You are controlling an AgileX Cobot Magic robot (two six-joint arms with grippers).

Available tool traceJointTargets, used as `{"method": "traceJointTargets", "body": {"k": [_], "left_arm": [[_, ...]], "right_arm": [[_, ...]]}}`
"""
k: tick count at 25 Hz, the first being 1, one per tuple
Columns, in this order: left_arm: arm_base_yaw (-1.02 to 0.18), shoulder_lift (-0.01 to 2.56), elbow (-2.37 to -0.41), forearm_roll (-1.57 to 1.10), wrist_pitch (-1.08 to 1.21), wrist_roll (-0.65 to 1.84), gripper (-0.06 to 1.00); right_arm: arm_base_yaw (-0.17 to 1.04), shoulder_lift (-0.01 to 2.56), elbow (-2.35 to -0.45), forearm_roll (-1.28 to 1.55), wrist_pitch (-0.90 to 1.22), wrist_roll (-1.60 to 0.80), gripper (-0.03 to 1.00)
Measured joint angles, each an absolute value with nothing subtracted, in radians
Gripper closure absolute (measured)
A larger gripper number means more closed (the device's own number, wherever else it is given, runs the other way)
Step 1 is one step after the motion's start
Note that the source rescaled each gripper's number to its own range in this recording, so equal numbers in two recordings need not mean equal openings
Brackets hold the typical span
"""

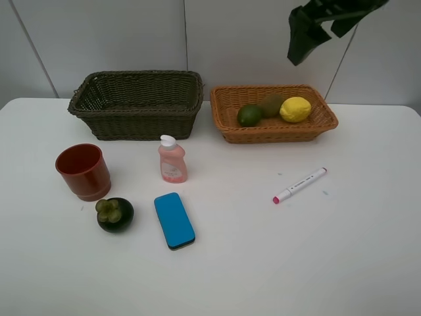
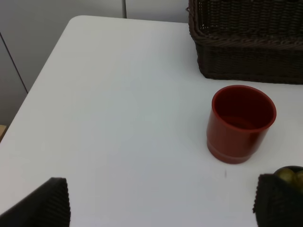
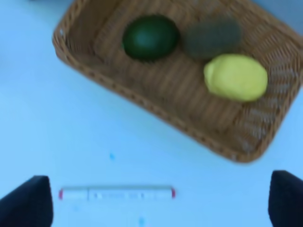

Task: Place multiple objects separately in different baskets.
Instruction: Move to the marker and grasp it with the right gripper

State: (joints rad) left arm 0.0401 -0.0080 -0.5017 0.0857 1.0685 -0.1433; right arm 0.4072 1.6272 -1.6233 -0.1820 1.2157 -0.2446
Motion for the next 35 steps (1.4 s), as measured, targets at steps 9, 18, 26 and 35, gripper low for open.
{"method": "traceJointTargets", "body": {"k": [9, 18, 26, 35], "left_arm": [[0.04, -0.008, -0.502, 0.086, 1.068, -0.143, -0.05], [0.04, -0.008, -0.502, 0.086, 1.068, -0.143, -0.05], [0.04, -0.008, -0.502, 0.086, 1.068, -0.143, -0.05], [0.04, -0.008, -0.502, 0.086, 1.068, -0.143, -0.05]], "right_arm": [[0.375, 1.366, -1.224, -0.19, 1.222, -0.333, -0.03], [0.375, 1.331, -0.953, -0.248, 0.949, -0.606, -0.03], [0.375, 1.451, -0.857, -0.279, 0.713, -0.739, -0.03], [0.375, 1.64, -0.855, -0.393, 0.581, -0.751, -0.03]]}}
